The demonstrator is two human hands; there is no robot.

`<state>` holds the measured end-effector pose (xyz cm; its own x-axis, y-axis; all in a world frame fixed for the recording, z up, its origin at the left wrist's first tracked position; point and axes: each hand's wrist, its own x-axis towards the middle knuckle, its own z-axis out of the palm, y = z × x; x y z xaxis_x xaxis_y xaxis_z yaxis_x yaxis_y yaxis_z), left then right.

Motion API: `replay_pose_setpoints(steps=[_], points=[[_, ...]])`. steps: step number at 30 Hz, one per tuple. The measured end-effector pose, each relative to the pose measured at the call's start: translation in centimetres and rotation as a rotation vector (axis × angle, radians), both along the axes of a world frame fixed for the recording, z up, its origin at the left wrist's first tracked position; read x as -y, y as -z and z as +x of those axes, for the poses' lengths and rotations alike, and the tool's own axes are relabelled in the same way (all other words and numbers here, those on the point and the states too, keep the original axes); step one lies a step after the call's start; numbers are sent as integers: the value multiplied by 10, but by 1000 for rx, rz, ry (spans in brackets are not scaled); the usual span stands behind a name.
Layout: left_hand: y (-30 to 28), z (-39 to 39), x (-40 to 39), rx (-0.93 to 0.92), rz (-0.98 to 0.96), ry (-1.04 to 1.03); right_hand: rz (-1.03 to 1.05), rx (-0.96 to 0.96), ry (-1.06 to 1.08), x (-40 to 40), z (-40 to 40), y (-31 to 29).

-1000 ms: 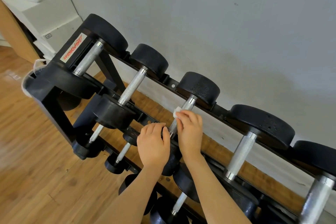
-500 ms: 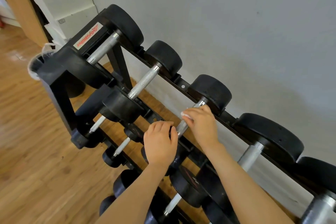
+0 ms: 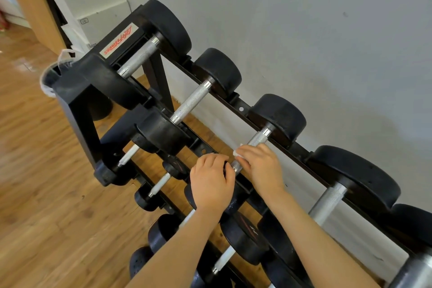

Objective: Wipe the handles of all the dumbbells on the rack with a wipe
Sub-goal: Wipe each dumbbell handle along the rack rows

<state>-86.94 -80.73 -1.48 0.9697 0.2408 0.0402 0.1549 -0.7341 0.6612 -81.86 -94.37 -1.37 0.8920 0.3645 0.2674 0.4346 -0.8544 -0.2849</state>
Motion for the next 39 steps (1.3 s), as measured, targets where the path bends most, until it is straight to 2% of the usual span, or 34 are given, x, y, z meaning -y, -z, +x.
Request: replay_pose_setpoints(steps=[2,8,12,16,18,23,28,29,33,36,37,39], points=[[-1,0,0,4,2,-7,0,4,-17,6,-1,0],[-1,0,1,-54,-1,6,57,19,165,8,-4,-8],[-4,-4,1,-96,16,15,116,-122,67,10,-7,-2],[-5,-24,11,-141,38,-104,18,-66,-7,17,-2,-13],[-4,-32,20,-129,31,-165,46,-79,-19,18,0,-15],[-4,-33,39,-69,1,-348,355,-436,-107,14,-18,-4],[3,-30,42,-15,3,-403,415,-345,-39,17,-13,0],[4,-30,42,-2,10,-400,486,-364,-3,16,-13,0],[9,-29,41,46,27,-403,535,-384,-34,11,-18,4],[10,-29,42,61,28,-403,431,-393,-141,11,-18,5],[11,-29,42,62,31,-399,446,-437,-130,11,-16,2],[12,-28,41,64,37,-397,370,-339,-59,14,-11,-2]])
